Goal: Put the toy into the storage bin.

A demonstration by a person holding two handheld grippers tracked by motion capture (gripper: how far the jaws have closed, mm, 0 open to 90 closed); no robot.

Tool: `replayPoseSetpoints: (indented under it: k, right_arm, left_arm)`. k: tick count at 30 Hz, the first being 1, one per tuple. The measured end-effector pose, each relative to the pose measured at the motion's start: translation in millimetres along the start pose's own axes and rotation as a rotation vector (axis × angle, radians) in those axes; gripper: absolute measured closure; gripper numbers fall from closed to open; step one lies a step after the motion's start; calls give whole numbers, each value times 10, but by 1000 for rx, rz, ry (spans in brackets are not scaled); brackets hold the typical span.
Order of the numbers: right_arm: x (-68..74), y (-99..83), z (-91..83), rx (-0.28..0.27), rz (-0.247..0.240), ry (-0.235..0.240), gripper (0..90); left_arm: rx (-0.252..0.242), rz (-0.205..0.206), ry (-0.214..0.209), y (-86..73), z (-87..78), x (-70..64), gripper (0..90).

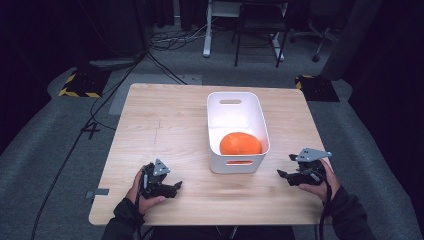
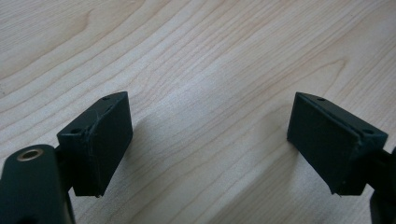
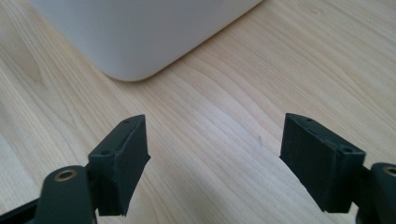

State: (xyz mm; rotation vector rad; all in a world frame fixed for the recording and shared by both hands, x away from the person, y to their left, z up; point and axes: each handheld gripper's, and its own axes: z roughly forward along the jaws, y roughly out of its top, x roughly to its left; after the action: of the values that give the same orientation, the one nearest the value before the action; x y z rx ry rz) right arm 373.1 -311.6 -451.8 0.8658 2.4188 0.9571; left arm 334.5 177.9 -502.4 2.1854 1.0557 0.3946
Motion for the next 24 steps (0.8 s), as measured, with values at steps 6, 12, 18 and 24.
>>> replayPoseSetpoints:
  k: [6,12,18,24]
  right_arm:
    - [-54,-167,-58,9,25,6,231]
    - [-61,-317,-108,30,22,6,227]
    - [-90,-441,-160,31,23,17,219]
    - [-129,-572,-188,23,42,15,214]
  left_arm:
    - [0,-1,-2,-1,1,-1,146]
    - [0,-2,-2,-1,1,-1,146]
    - [1,-1,-2,-1,1,-1,146]
    - [1,-2,-2,-1,1,-1,146]
